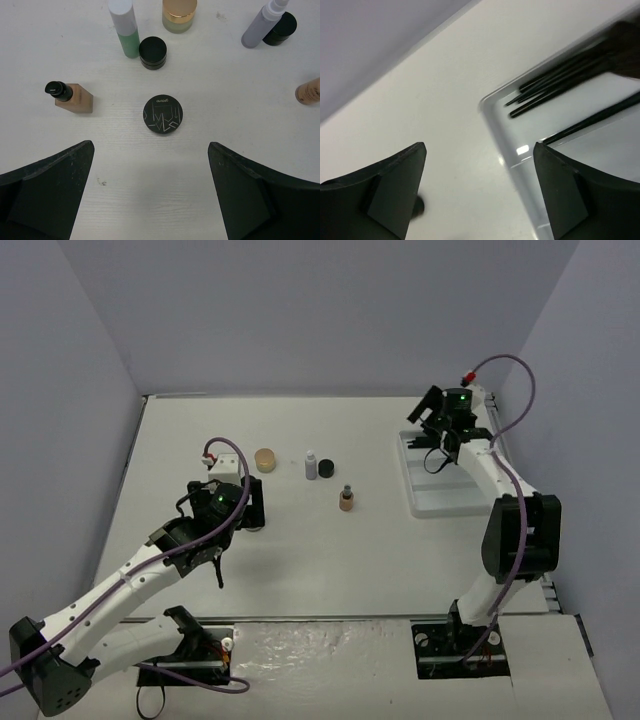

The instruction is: Organize the makeup

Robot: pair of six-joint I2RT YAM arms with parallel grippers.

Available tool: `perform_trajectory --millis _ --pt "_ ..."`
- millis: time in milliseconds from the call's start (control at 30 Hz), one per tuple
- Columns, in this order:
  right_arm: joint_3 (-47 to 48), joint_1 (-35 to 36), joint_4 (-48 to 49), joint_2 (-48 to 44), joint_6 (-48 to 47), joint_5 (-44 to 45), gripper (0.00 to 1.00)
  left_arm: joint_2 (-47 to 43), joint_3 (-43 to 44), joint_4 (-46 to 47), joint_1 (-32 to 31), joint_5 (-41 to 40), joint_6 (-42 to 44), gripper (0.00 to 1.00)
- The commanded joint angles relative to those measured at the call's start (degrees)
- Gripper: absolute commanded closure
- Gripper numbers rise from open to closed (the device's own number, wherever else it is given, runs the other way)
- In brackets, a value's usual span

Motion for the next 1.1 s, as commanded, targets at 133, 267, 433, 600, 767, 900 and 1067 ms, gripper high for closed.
perform_trajectory --millis 133,267,433,600,767,900,1067 --pt "-3.5 23.0 -5.0 -8.5 -29.2 -1.1 0.04 1.5 3.0 4.5 4.9 3.0 4.8 0.03" --pt "-5.3 28.7 -5.4 -6.0 -31.5 1.6 0.04 0.0 2.4 3.6 7.9 4.2 6.4 0.03" --pt "-7.2 32.7 -5.4 -2.8 -30.3 2.8 0.05 -2.9 1.6 2.1 8.7 4.0 8.4 0.03" --pt "-8.9 35.4 -4.9 -0.8 -29.4 3.0 0.08 -4.2 1.0 1.0 8.8 3.6 10.2 0.03" --pt "-11.9 35.9 -1.3 0.6 -27.7 3.3 0.12 -4.5 0.8 0.7 9.1 3.2 11.9 0.03" --pt "-12.3 35.8 0.1 2.0 -27.1 4.8 0.15 -5.1 0.5 0.9 9.1 3.3 12.6 0.03" --pt "-13.2 35.8 2.1 3.2 -25.9 6.2 0.21 -5.6 0.4 0.5 9.2 3.8 13.3 0.03"
